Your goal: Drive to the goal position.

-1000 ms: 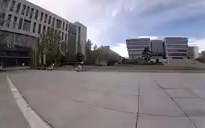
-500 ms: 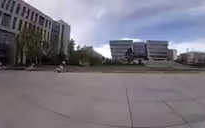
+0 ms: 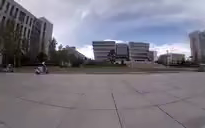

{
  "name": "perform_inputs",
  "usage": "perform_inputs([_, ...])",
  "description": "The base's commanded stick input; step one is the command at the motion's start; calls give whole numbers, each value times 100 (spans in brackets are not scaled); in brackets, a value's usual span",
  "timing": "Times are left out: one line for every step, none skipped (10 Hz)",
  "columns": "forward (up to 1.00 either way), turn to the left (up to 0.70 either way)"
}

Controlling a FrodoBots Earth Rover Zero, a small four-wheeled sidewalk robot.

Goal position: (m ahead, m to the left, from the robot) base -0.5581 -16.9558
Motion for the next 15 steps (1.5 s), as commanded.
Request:
perform_inputs([70, -31])
perform_inputs([70, -31])
perform_inputs([70, -31])
perform_inputs([70, -31])
perform_inputs([70, -31])
perform_inputs([70, -31])
perform_inputs([70, -31])
perform_inputs([70, -31])
perform_inputs([70, -31])
perform_inputs([70, -31])
perform_inputs([70, -31])
perform_inputs([70, -31])
perform_inputs([70, -31])
perform_inputs([70, -31])
perform_inputs([70, -31])
